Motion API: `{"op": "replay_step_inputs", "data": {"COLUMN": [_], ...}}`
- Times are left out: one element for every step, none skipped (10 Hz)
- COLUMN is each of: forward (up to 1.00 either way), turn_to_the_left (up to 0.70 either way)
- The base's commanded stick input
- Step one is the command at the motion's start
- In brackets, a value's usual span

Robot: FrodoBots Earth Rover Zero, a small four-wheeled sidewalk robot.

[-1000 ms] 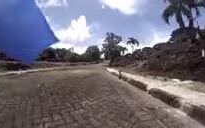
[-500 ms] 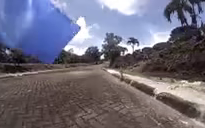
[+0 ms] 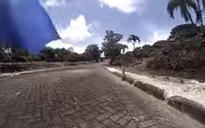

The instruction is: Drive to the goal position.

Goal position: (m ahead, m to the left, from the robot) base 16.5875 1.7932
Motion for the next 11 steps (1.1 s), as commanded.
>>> {"op": "replay_step_inputs", "data": {"forward": [0.7, 0.7, 0.7, 0.7, 0.7, 0.7, 0.7, 0.7, 0.7, 0.7, 0.7], "turn_to_the_left": [0.0, 0.0, 0.0, 0.0, 0.0, 0.0, 0.0, 0.0, 0.01, 0.23, 0.0]}}
